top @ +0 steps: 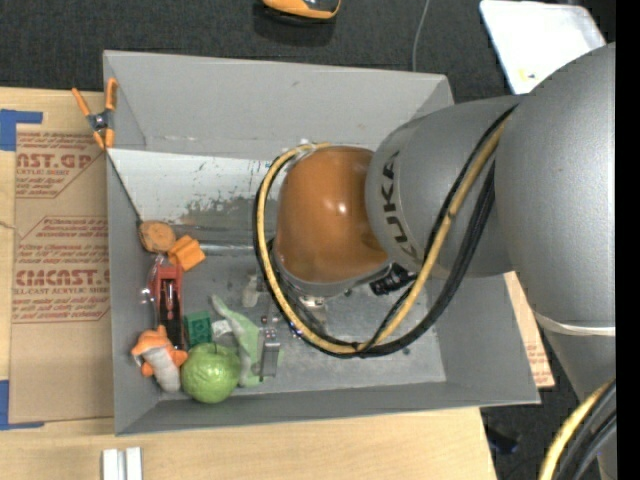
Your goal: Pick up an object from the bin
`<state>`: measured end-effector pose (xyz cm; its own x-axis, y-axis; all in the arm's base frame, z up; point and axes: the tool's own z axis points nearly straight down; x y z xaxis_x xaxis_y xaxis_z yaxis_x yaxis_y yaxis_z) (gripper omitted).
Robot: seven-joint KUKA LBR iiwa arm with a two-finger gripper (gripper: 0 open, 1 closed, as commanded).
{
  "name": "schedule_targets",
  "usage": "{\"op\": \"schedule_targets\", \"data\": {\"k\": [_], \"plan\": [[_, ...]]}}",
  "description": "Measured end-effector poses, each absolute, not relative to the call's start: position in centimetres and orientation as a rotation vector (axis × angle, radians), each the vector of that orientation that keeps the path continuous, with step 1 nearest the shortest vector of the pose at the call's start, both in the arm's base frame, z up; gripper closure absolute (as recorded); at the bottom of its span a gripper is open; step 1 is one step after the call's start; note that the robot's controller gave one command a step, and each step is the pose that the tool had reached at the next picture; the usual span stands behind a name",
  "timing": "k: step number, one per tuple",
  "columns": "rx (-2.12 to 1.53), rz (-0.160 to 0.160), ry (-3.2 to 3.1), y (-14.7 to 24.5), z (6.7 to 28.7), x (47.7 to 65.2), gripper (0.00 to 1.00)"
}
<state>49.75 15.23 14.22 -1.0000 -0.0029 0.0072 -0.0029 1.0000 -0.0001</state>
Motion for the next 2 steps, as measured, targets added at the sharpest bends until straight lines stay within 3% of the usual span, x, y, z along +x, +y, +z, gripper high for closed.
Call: {"op": "schedule_targets", "data": {"k": [1,2], "plan": [[0.002,-0.002,-3.141,15.2,14.7,49.9,0.00],[0.115,0.002,-3.139,19.0,12.9,49.8,0.00]]}}
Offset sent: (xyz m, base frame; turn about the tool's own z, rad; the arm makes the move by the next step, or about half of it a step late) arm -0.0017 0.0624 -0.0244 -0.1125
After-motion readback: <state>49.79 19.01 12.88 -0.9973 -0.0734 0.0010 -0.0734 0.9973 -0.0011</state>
